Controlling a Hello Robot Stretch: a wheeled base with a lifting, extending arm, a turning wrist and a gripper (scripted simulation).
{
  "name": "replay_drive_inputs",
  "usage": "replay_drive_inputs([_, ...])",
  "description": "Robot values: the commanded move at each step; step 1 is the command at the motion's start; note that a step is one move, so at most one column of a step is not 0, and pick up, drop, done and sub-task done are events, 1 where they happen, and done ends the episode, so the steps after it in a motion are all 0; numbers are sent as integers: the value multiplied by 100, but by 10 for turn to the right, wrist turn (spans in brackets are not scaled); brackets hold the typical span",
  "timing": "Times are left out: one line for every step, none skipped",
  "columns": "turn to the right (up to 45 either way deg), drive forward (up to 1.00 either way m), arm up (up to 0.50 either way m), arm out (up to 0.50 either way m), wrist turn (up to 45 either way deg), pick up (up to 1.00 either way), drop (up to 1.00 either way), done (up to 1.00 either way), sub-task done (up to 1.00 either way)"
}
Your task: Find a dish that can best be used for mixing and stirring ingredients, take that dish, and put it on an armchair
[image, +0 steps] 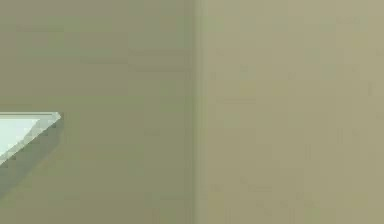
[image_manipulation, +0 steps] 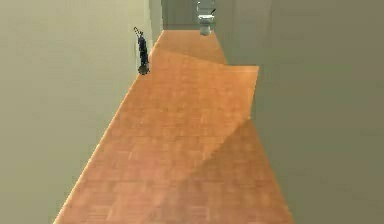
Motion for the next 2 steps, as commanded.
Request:
replay_drive_inputs([450,0,0,0,0,0,0,0,0])
replay_drive_inputs([450,0,0,0,0,0,0,0,0])
